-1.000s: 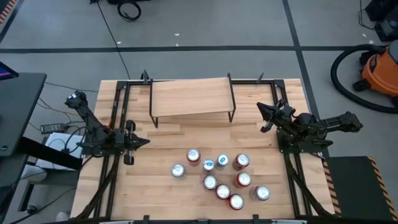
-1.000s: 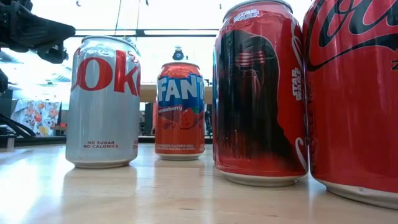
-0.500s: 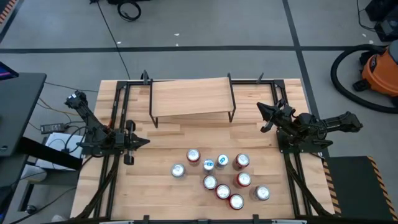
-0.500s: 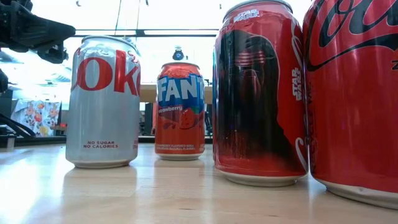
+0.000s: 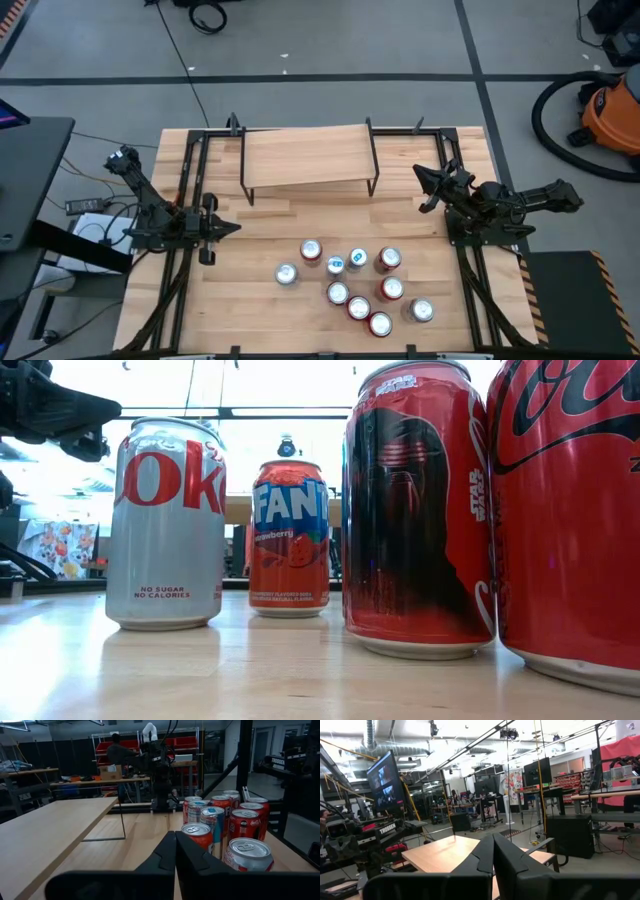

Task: Place canned beverage on shelf
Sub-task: Put the top orange soda can on the shelf

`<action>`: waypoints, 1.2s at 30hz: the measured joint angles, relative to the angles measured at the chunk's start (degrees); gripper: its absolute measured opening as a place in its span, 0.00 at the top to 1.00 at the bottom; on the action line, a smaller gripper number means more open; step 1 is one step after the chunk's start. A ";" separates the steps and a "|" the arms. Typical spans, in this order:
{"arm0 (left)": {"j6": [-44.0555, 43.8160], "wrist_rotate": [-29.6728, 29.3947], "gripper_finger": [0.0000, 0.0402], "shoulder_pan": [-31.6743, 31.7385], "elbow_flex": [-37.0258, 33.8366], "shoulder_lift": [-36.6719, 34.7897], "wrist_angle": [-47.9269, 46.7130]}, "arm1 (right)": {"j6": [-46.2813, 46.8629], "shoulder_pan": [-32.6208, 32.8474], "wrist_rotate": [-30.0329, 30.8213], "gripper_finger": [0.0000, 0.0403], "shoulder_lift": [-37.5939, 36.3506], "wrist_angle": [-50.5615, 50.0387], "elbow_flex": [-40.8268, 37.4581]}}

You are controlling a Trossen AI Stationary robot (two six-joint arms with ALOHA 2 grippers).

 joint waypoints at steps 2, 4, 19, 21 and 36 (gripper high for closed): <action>-1.79 0.00 0.99 -0.01 0.00 -0.02 0.23 | 0.00 0.00 0.00 0.97 0.00 0.00 0.00; -5.07 -0.03 0.99 0.04 0.00 0.00 0.42 | 0.01 0.00 0.00 0.97 0.00 -0.01 -0.01; 2.33 0.62 0.99 8.24 0.00 -0.04 27.36 | -0.67 0.00 0.00 0.97 0.00 8.75 -0.02; 0.64 0.63 0.99 8.95 0.00 -0.04 27.69 | 0.41 0.00 0.00 0.97 0.00 10.55 -0.01; 3.55 2.50 0.99 9.99 0.00 0.00 36.90 | 3.65 0.02 -9.71 0.97 0.00 11.44 -0.02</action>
